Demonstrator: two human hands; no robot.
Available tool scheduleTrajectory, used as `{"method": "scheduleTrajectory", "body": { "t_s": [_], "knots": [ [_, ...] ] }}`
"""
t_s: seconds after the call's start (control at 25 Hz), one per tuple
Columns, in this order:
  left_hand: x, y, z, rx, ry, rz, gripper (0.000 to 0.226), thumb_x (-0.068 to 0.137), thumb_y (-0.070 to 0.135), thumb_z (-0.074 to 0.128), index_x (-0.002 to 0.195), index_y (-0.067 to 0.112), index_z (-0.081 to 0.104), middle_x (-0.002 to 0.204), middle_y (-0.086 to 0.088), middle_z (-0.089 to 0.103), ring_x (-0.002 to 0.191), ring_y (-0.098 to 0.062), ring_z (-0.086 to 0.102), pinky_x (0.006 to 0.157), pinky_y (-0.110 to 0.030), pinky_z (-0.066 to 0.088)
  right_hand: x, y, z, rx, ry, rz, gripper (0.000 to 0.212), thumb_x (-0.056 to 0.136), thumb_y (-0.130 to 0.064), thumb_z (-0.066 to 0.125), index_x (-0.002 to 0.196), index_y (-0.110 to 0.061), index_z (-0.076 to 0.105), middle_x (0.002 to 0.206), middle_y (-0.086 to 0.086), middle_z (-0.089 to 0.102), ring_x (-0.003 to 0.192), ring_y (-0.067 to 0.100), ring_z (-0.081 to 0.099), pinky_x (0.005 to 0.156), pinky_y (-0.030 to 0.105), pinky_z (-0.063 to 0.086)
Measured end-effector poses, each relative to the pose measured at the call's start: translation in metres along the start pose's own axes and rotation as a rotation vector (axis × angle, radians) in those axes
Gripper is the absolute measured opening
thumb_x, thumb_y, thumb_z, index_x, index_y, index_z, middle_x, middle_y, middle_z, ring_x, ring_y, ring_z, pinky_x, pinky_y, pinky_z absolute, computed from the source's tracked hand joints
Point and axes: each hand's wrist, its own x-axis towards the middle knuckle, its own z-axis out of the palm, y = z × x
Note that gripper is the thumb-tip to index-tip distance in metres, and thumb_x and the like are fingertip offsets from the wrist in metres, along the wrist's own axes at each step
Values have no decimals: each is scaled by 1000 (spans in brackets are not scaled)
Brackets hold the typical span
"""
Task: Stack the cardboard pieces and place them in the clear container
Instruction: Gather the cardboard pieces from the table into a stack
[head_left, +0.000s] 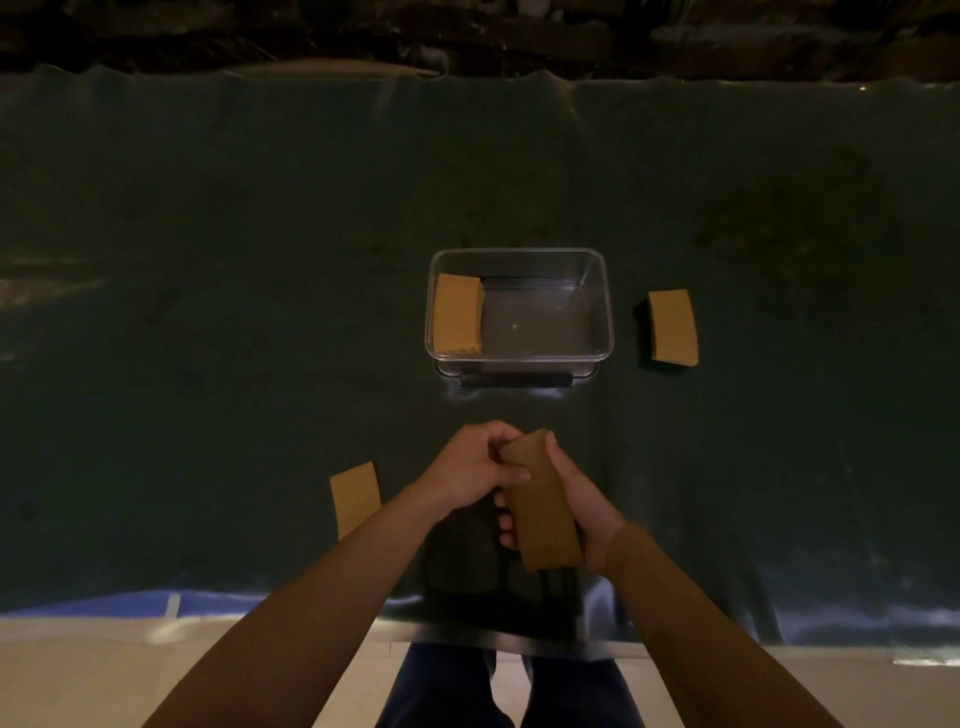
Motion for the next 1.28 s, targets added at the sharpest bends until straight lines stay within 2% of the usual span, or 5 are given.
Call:
{"method": "scheduleTrajectory", "body": {
  "t_s": [0.16,0.36,0.64,0.92,1.28],
  "knots": [
    [-1,-15,-4,281,43,145,36,80,22,81,114,22,69,104,3,53,91,-14,58,82,-16,47,-1,0,12,-70,83,-58,66,90,-65,47,121,-9,63,84,17,66,62,25,61,56,35,56],
    [-8,-56,-30,664,192,157,74,84,77,37,148,39,38,141,4,40,126,-22,36,104,-44,36,4,-5,27,-19,87,-138,45,99,-52,43,129,-21,56,85,15,63,62,25,59,55,36,53],
    [-52,-131,-106,1133,263,-236,85,79,51,72,149,26,33,146,0,37,129,-27,41,101,-47,42,16,-11,29,65,151,-245,35,100,-41,48,128,-22,57,96,17,70,67,26,63,61,39,54],
    [-44,-115,-110,752,319,-99,13,90,14,62,99,23,58,106,-1,58,98,-26,64,82,-43,51,23,0,30,-31,177,-218,32,97,-44,53,125,-31,61,105,18,70,70,26,66,63,40,57],
    [-26,-1,-44,14,6,93,12,83,14,76,93,20,72,89,4,74,89,-10,71,74,-22,55,12,8,26,-165,70,-107,76,81,-79,43,113,-18,75,112,17,74,83,27,73,72,37,60]
  ]
}}
